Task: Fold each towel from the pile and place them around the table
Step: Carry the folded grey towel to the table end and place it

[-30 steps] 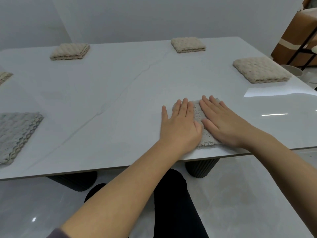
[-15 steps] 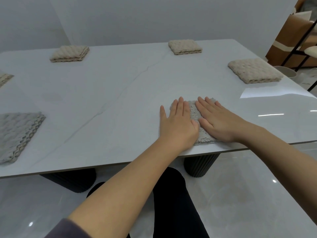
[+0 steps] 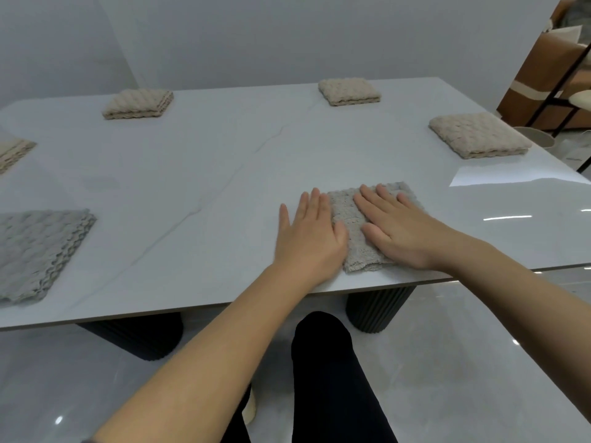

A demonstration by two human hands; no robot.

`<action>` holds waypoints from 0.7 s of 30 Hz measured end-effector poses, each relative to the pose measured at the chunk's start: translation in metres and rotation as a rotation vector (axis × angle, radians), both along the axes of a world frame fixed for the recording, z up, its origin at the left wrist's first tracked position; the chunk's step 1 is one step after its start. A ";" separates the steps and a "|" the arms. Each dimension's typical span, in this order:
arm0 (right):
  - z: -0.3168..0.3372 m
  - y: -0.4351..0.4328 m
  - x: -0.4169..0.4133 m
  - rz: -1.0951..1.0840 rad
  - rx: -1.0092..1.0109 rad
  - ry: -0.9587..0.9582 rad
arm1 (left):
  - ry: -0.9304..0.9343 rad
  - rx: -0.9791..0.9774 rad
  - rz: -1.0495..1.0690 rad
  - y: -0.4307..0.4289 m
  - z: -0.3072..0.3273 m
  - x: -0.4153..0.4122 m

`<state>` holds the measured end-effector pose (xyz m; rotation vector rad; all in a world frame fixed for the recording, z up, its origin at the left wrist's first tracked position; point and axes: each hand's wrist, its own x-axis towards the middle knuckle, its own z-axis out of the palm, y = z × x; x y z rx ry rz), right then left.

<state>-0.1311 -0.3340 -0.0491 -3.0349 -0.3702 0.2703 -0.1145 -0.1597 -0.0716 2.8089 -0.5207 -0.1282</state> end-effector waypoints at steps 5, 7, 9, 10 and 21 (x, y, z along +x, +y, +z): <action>0.012 0.051 -0.003 0.071 0.107 -0.102 | -0.072 0.056 0.160 0.083 0.003 0.011; 0.010 0.085 0.004 0.105 0.127 -0.097 | -0.066 0.076 0.216 0.119 0.004 0.016; 0.004 0.119 0.018 0.114 0.138 -0.070 | -0.048 0.116 0.261 0.152 0.005 0.021; 0.001 0.135 0.026 0.110 0.138 -0.051 | -0.036 0.139 0.276 0.165 0.005 0.023; -0.029 0.181 0.062 0.042 0.071 -0.034 | -0.011 0.188 0.274 0.206 -0.008 0.035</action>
